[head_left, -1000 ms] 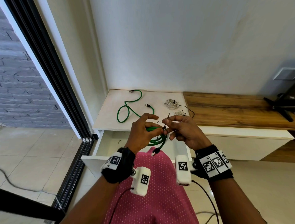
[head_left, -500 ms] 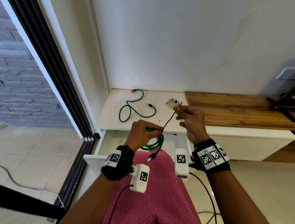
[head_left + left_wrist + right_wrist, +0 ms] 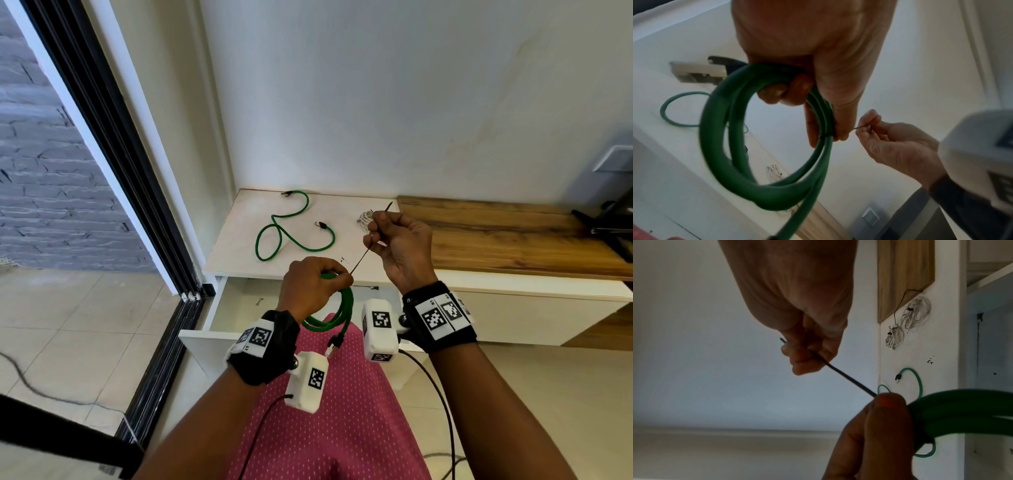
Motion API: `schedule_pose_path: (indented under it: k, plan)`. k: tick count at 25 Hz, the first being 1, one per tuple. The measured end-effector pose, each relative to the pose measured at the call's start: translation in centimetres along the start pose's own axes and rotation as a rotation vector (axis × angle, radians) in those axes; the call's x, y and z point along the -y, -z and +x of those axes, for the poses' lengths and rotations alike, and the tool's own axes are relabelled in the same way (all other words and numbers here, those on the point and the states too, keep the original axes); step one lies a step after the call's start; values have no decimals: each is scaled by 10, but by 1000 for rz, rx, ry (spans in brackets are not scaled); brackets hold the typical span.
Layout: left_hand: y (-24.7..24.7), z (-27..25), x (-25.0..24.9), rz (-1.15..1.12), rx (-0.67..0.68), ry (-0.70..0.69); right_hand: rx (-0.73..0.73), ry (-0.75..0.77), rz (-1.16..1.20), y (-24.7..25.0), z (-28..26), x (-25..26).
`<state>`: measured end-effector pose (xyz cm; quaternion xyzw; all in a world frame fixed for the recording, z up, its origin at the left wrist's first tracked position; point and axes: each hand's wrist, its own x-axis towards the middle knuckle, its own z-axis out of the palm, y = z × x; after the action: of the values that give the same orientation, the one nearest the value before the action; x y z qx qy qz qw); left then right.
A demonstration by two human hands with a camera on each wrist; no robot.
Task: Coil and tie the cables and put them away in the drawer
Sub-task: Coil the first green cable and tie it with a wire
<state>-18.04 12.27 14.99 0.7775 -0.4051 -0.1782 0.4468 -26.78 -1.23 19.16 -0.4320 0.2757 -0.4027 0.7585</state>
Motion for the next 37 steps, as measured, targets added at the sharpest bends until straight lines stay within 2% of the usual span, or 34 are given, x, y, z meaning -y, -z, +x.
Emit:
schedule_pose_path:
  k: [3, 6, 9, 11, 13, 15, 17, 19, 23, 25, 29, 30, 33, 34, 37]
  plan:
    - [1, -3, -3, 79, 55, 23, -43, -11, -28, -1, 8, -2]
    - [3, -4, -5, -76, 123, 82, -68, -25, -37, -4, 16, -4]
    - [4, -2, -5, -129, 134, 101, -59, -1, -61, -10, 17, -1]
    - [3, 0, 3, -192, 38, 119, 25, 60, -112, -14, 7, 0]
    - [3, 4, 11, -262, -146, 153, 156, 120, -146, -17, -11, -3]
    - [1, 8, 18, -432, -245, 290, 252, 139, -167, -13, -31, -10]
    - [4, 12, 20, -694, -233, 508, 326, 130, -163, -7, -48, -21]
    - [10, 17, 21, -860, -209, 665, 415, 129, -202, -1, -62, -31]
    - [16, 17, 25, -1077, -141, 802, 572, 64, -330, 6, -75, -49]
    - [17, 12, 27, -1020, -138, 746, 634, 30, -362, 10, -73, -51]
    - [20, 0, 29, -801, -192, 487, 851, 18, -532, 20, -64, -34]
    - [20, -2, 29, -770, -192, 426, 817, 54, -530, 22, -60, -27]
    - [21, -5, 23, -756, -170, 260, 486, 170, -447, 26, -40, -25]
    - [20, -3, 21, -758, -158, 228, 433, 126, -439, 24, -33, -30]
    - [14, 5, 16, -664, -142, 161, 416, -185, -354, 15, -20, -48]
